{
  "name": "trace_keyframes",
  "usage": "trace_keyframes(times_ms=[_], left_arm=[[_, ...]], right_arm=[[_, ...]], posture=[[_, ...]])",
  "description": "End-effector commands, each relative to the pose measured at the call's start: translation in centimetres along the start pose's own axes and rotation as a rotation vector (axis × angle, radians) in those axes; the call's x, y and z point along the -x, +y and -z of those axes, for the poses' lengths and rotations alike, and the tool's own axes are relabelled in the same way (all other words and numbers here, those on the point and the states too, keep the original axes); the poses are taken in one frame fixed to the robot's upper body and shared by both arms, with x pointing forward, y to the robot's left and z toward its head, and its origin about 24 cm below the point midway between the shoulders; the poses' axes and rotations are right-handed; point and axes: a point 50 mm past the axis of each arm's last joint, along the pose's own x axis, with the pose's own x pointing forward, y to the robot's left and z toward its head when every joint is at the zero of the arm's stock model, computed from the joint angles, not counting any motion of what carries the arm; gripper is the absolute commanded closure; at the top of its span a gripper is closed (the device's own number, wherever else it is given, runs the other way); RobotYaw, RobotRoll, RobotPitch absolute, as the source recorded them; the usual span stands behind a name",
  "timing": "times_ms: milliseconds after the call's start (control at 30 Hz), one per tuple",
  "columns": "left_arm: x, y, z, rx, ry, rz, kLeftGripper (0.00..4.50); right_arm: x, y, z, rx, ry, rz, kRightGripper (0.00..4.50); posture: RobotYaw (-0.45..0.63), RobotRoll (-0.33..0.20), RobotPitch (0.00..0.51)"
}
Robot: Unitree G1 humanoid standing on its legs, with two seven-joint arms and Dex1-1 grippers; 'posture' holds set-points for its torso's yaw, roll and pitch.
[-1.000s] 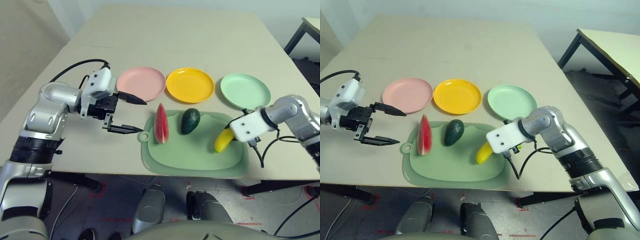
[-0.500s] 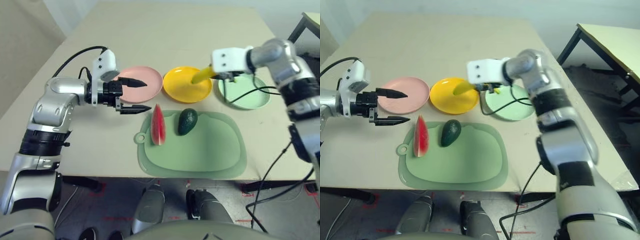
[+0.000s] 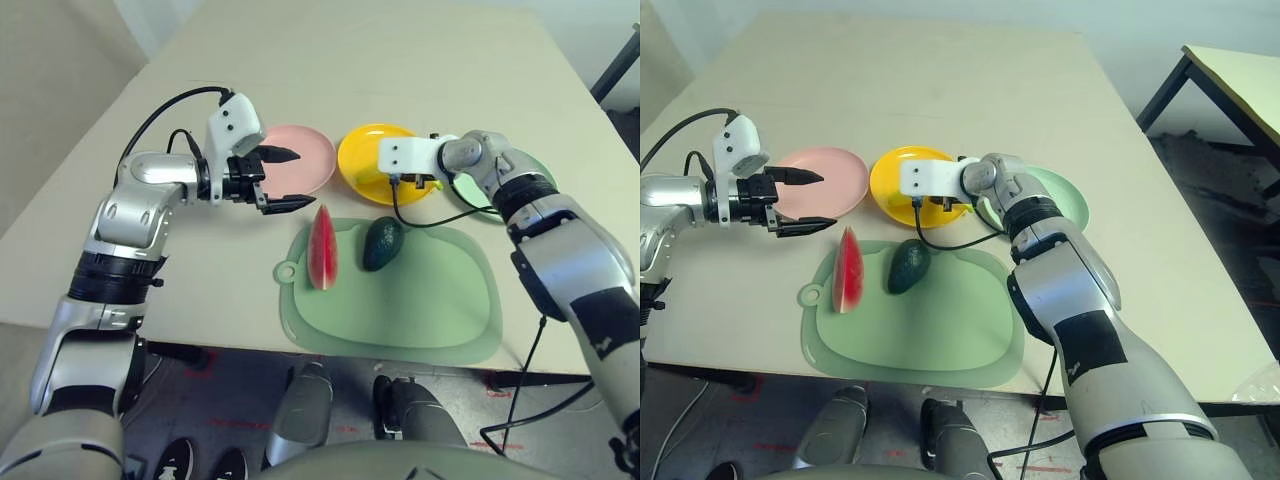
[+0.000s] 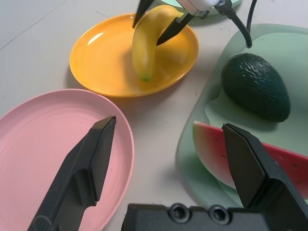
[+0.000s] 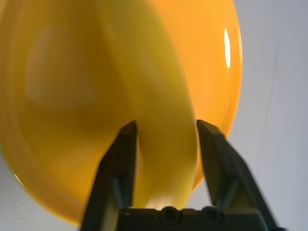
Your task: Place the fruits into color-matched plates.
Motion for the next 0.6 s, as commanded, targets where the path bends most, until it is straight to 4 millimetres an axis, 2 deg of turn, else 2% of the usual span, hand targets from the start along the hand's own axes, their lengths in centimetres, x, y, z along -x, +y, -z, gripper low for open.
trace_keyframes(times_ms=[33, 100, 133, 267, 467, 600], left_arm=[[0.3, -0.2, 0.0, -0.001, -0.005, 0.013, 0.0], [0.3, -0.1, 0.0, -0.004, 0.0, 0.019, 0.0], [0.3, 0.0, 0.1, -0.005, 0.002, 0.022, 0.0], [0.6, 0.0, 0.1, -0.027, 0.015, 0.061, 0.0], [1.6, -0.8, -0.1, -0.105, -0.005, 0.256, 0.0], [2.1, -1.2, -0.9, -0.121, -0.053, 0.361, 0.0]], right_arm=[[1.5, -2.0, -0.7, 0.086, -0.027, 0.011, 0.84], [2.3, -2.7, -1.1, 0.13, -0.055, -0.019, 0.13], [2.6, -2.9, -1.3, 0.154, -0.071, -0.049, 0.06], [4.3, -2.9, -2.0, 0.272, -0.156, -0.213, 0.06], [7.3, -0.5, -1.7, 0.422, -0.244, -0.472, 0.06], [8.9, 1.5, -2.8, 0.452, -0.306, -0.537, 0.06]], posture=[[0.29, 0.0, 0.116], [0.29, 0.0, 0.116], [0.28, 0.0, 0.114], [0.27, 0.0, 0.114], [0.27, 0.0, 0.117], [0.26, 0.0, 0.12]])
